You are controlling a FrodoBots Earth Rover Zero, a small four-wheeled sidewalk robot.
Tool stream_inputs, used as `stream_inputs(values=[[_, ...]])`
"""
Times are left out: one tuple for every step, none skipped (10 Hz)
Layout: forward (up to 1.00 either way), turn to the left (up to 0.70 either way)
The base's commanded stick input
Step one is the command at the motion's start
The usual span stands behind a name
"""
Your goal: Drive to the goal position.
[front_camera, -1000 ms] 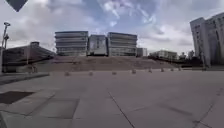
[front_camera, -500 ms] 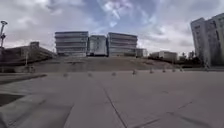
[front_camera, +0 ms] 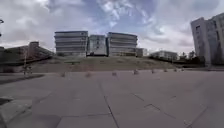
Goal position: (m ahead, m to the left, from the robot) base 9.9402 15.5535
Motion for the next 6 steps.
stream_inputs(values=[[0.7,0.0],[0.7,0.0],[0.7,0.0],[0.7,0.0],[0.7,0.0],[0.7,0.0]])
